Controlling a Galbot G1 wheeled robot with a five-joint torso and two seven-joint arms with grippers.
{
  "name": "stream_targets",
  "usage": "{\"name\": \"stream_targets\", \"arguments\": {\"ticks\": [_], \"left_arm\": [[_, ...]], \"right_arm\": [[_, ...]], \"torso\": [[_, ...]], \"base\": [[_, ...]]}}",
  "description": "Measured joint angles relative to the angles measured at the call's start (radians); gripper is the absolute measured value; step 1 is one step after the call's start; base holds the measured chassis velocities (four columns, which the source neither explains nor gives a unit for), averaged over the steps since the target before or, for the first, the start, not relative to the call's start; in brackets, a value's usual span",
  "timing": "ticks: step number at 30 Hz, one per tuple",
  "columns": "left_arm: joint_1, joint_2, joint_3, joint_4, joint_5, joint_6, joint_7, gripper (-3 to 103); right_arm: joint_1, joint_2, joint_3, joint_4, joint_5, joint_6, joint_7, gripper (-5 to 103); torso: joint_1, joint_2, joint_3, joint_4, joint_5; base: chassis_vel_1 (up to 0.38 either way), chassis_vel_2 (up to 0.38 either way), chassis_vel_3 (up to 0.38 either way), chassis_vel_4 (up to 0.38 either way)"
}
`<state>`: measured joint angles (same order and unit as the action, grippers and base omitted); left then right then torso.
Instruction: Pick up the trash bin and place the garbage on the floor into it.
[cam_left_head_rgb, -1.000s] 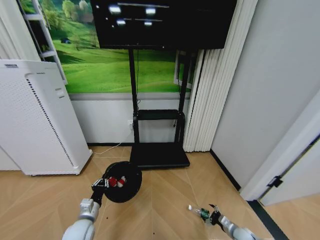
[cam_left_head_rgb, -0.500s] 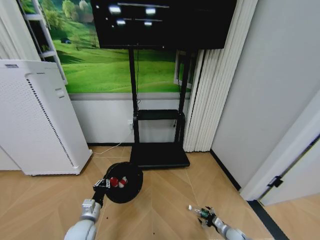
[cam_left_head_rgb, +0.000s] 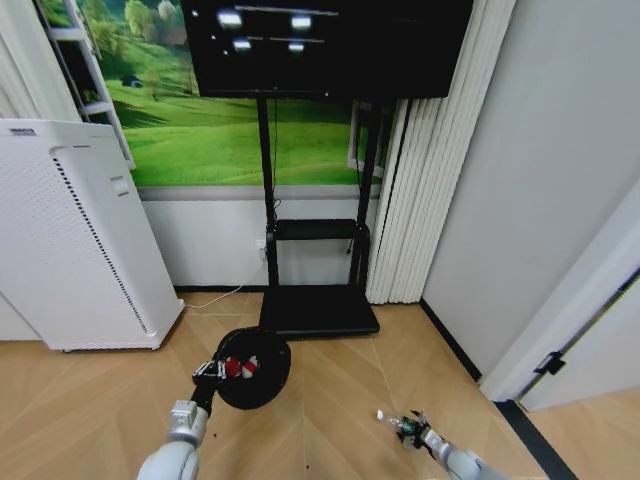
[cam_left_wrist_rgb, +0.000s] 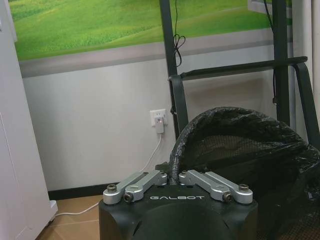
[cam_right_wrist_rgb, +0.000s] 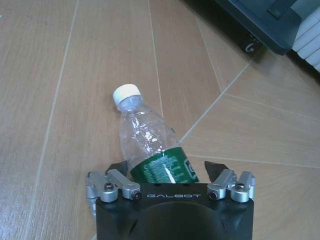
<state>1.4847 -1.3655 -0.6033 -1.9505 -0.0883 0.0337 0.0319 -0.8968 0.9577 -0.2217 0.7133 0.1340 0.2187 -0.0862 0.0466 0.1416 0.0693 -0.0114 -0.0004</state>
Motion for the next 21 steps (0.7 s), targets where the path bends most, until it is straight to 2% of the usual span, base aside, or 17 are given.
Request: {"name": "stream_targets", "arguments": {"ticks": [3, 4, 5, 7, 8, 9, 16, 20, 21], "left_arm": [[-0.002, 0.004, -0.001, 0.004, 0.0, -0.002, 0.0, 5], [-0.002, 0.004, -0.001, 0.004, 0.0, -0.002, 0.0, 5], [-0.002, 0.004, -0.001, 0.005, -0.001, -0.002, 0.0, 5], [-0.002, 0.004, -0.001, 0.005, -0.001, -0.003, 0.0, 5], [-0.002, 0.003, -0.001, 0.006, -0.001, -0.004, 0.0, 5], [-0.001, 0.003, -0.001, 0.008, 0.0, -0.007, 0.0, 5], [0.001, 0.0, -0.003, 0.01, 0.001, -0.014, 0.0, 5], [0.0, -0.001, 0.001, 0.013, 0.003, -0.015, 0.0, 5], [-0.003, -0.002, 0.007, 0.016, 0.005, -0.016, 0.0, 5]], "right_arm": [[0.001, 0.006, 0.003, -0.009, -0.003, 0.006, -0.003, 68], [0.001, 0.006, 0.003, -0.009, -0.003, 0.006, -0.003, 68], [0.001, 0.007, 0.004, -0.01, -0.004, 0.006, -0.003, 62], [0.001, 0.007, 0.004, -0.01, -0.004, 0.007, -0.003, 62], [-0.001, 0.007, 0.005, -0.01, -0.005, 0.008, -0.002, 51], [-0.004, 0.007, 0.006, -0.009, -0.005, 0.008, -0.002, 46], [-0.019, -0.003, 0.014, 0.009, -0.009, 0.009, 0.0, 32], [-0.041, -0.021, 0.025, 0.058, -0.005, 0.0, 0.001, 25], [-0.058, -0.04, 0.04, 0.105, 0.001, -0.01, 0.007, 21]], "torso": [[0.0, 0.0, 0.0, 0.0, 0.0002], [0.0, 0.0, 0.0, 0.0, 0.0002], [0.0, 0.0, 0.0, 0.0001, 0.0004], [0.0, 0.0, 0.0, 0.0002, 0.0006], [0.0, 0.0, 0.0, 0.0002, 0.0005], [0.0, 0.0, 0.0, 0.0001, 0.0003], [0.0, 0.0, 0.0, 0.0, 0.0004], [0.0, 0.0, 0.0, -0.0003, 0.0009], [0.0, 0.0, 0.0, -0.0002, 0.0012]], "base": [[0.0, 0.0, 0.0, 0.0], [0.0, 0.0, 0.0, 0.0], [0.0, 0.0, 0.0, 0.0], [0.0, 0.0, 0.0, 0.0], [0.0, 0.0, 0.0, 0.0], [0.0, 0.0, 0.0, 0.0], [0.0, 0.0, 0.0, 0.0], [0.0, 0.0, 0.0, 0.0], [0.0, 0.0, 0.0, 0.0]]}}
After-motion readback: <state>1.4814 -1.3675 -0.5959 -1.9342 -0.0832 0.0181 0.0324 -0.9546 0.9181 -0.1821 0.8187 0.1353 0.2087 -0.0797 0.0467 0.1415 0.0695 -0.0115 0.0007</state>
